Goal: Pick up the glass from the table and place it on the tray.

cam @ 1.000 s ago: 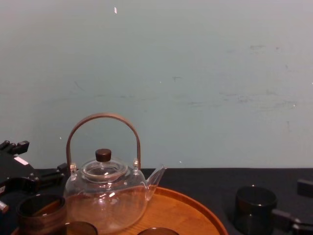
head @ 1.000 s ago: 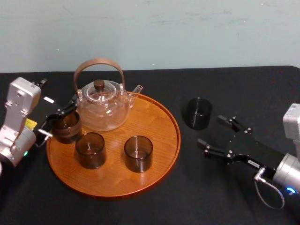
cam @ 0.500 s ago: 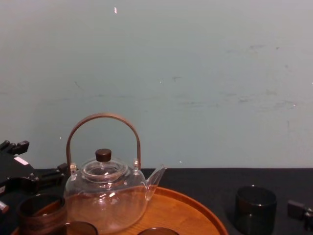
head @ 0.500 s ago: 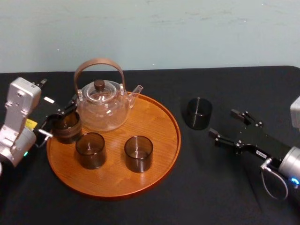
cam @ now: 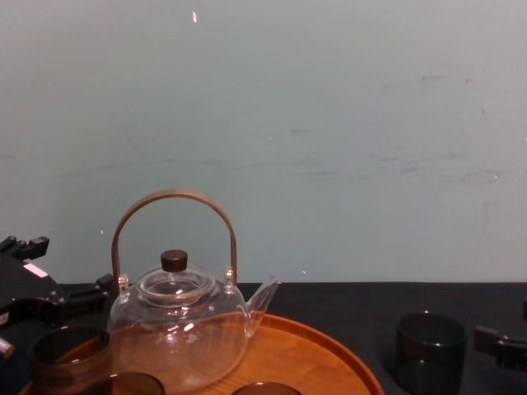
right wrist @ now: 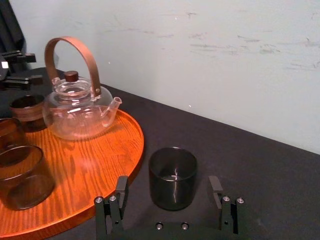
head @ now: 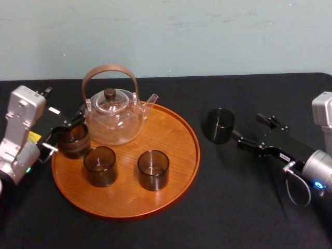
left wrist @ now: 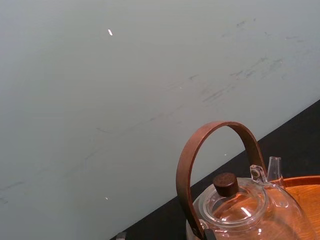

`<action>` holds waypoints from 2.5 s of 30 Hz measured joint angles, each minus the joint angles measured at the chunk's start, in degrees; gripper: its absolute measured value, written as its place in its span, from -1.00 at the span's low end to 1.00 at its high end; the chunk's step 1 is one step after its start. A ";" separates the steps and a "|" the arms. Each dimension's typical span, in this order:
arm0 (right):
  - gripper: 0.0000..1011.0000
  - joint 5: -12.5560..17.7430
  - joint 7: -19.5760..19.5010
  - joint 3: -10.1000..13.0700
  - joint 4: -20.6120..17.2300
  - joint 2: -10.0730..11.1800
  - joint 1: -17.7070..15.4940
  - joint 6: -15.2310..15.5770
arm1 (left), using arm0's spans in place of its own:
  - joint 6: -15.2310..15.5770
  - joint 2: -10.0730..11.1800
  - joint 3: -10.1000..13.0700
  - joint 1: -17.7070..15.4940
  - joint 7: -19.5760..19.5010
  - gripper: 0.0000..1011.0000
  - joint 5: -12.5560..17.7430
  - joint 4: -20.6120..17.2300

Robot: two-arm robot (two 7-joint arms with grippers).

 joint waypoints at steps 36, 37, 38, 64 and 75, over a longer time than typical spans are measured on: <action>0.98 -3.91 1.96 -5.22 12.66 -5.17 11.64 3.88 | 0.00 0.00 0.00 0.00 0.00 0.98 0.00 0.00; 0.98 -3.91 1.96 -5.22 12.66 -5.17 11.64 3.88 | 0.00 0.00 0.00 0.00 0.00 0.98 0.00 0.00; 0.98 -3.90 1.95 -5.44 12.94 -5.39 11.98 4.53 | 0.00 0.00 0.00 0.00 0.00 0.98 0.00 0.00; 0.98 -2.89 0.83 -5.88 13.15 -5.99 12.80 7.96 | 0.00 0.00 0.00 0.00 0.00 0.98 0.00 0.00; 0.98 -2.93 1.08 -6.21 15.64 -6.25 14.17 7.80 | 0.00 0.00 0.00 0.00 0.00 0.98 0.00 0.00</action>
